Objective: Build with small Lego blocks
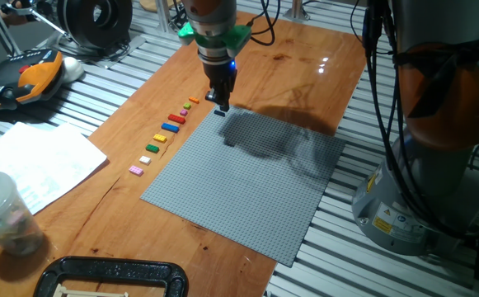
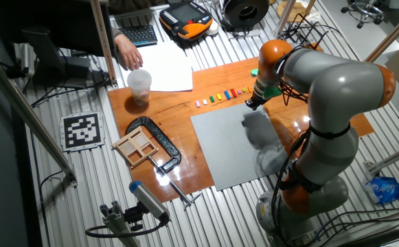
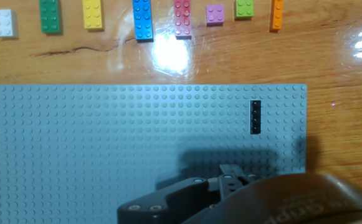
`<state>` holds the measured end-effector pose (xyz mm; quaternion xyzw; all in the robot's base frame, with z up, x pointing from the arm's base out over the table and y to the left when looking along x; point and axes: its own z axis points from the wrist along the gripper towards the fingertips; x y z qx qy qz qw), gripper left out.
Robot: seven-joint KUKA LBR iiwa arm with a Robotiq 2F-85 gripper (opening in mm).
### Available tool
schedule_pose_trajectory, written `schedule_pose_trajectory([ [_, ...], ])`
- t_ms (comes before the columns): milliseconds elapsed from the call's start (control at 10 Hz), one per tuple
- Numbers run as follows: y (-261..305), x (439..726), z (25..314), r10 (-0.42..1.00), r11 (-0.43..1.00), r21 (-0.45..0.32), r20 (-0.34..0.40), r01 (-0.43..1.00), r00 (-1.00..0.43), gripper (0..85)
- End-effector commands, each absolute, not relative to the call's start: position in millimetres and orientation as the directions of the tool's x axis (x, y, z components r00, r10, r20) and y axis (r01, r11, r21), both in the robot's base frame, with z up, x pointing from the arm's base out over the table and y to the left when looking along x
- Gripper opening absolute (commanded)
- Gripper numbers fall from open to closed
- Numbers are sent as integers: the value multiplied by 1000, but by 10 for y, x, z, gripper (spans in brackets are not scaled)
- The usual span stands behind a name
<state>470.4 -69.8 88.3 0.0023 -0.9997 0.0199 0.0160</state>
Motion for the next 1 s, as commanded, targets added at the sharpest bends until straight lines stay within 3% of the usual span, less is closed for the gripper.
schedule_pose_trajectory([
  [0,-698,4705,883,-4,999,-40,32,-5,-999,0],
  [900,-682,4699,892,9,1000,-30,53,7,-999,0],
])
